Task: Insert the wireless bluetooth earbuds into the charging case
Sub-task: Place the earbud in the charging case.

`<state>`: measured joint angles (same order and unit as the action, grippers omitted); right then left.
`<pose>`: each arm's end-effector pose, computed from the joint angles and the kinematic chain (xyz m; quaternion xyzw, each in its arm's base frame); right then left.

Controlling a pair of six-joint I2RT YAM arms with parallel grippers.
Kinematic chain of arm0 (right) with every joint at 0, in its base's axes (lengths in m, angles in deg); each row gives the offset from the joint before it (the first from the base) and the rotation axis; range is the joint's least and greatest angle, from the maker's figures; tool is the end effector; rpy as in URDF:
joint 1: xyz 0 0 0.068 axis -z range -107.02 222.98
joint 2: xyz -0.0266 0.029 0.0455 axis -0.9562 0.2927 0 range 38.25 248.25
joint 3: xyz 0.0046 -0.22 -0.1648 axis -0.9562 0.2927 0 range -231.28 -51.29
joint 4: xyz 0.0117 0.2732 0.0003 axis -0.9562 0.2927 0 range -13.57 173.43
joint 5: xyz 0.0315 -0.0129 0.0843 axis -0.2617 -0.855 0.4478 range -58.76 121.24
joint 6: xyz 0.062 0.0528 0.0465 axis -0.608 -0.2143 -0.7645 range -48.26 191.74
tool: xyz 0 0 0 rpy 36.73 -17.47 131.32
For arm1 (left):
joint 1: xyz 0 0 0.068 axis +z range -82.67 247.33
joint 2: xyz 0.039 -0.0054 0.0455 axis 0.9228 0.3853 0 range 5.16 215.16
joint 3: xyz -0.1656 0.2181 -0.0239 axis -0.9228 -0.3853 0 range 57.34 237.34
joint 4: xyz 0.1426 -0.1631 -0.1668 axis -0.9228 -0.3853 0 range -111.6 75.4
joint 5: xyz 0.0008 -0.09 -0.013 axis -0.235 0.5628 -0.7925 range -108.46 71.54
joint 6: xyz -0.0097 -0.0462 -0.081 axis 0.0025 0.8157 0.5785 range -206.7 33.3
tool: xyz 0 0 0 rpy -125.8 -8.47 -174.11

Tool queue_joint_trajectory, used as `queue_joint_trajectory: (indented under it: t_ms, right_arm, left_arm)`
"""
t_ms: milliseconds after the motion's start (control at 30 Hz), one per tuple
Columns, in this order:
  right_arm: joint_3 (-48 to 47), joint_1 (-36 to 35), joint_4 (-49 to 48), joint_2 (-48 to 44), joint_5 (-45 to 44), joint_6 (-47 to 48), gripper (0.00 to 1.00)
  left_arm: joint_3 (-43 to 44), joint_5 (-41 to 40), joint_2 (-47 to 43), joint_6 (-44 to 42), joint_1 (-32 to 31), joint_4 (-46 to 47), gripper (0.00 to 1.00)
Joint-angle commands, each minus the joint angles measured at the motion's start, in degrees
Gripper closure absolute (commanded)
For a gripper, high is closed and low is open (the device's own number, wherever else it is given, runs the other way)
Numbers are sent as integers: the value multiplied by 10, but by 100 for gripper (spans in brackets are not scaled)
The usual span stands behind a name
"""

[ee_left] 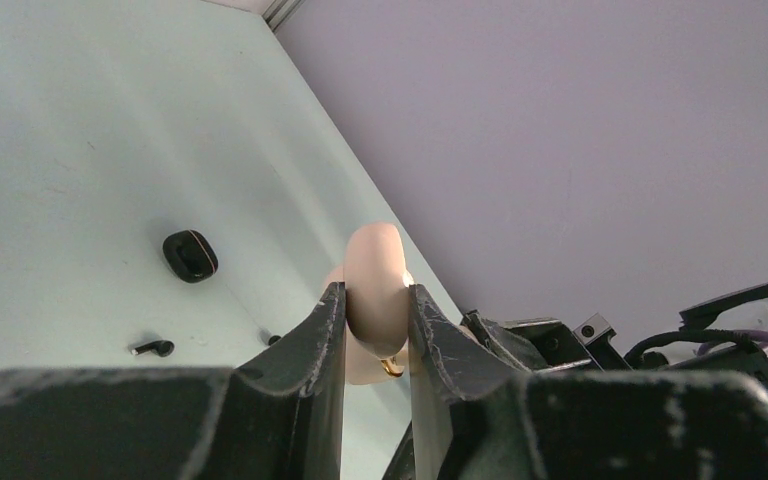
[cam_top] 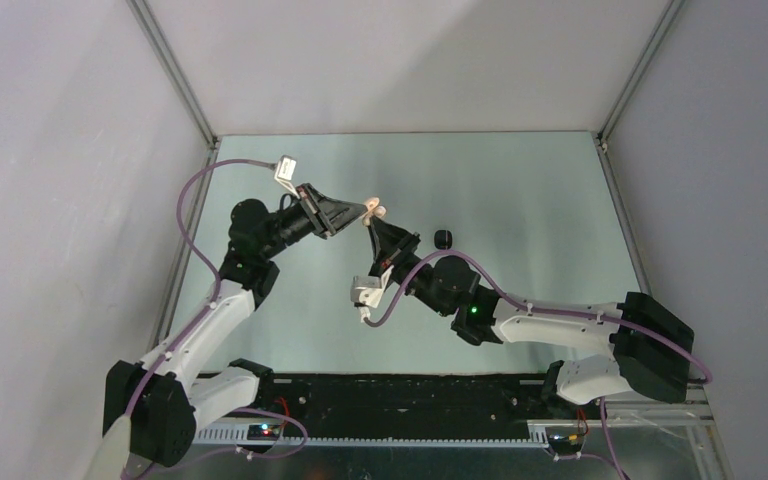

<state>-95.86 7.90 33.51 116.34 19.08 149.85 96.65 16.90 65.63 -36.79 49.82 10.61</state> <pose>0.1710 0.3259 0.3072 -0.5847 0.2797 -0.1540 0.7458 0.2651 -0.1351 0.3182 0.0321 0.6857 -0.5591 0.4649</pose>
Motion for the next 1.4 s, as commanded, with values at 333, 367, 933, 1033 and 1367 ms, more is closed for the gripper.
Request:
queue_joint_trajectory:
  t_ms: [333, 367, 933, 1033, 1367]
  right_arm:
    - [-16, 9, 5, 4, -29, 4, 100]
    - [-16, 9, 9, 2, -25, 2, 100]
    - [-50, 11, 189, -24, -12, -41, 81]
    - [-50, 11, 209, -33, -7, -47, 78]
    - [-49, 9, 218, -38, -7, -54, 68]
  left_arm:
    - [5, 15, -3, -17, -7, 30, 100]
    - [5, 15, -3, -18, -7, 30, 100]
    - [0, 27, -2, -45, -14, 32, 100]
    - [0, 26, -2, -45, -14, 32, 100]
    - [-2, 28, 0, -47, -16, 33, 100]
